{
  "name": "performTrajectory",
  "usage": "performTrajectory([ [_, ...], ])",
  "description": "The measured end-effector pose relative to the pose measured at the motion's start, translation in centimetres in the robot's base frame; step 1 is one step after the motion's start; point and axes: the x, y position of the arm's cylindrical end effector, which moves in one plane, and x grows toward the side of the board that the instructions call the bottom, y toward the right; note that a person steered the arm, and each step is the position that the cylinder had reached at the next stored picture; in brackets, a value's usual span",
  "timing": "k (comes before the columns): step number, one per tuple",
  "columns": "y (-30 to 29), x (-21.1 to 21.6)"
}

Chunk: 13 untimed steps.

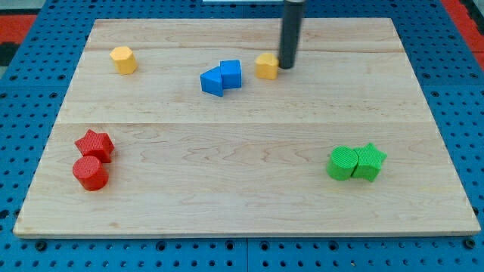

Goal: Push the yellow heart top right to the blue cube

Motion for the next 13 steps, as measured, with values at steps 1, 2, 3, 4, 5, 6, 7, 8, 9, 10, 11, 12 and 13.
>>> performTrajectory([
  [1, 6.3, 1.1],
  [2, 4.0, 2.1],
  [3, -3.5, 2.1],
  [4, -8.8, 1.2],
  [5, -11.6, -0.8],
  [6, -4.7, -1.0],
  [7, -2.4, -0.6],
  [8, -0.1, -4.3],
  [9, 0.7, -6.2],
  [10, -5.9, -6.2],
  [11, -12.1, -6.2],
  [12, -13.0, -6.2],
  [13, -13.9, -6.3],
])
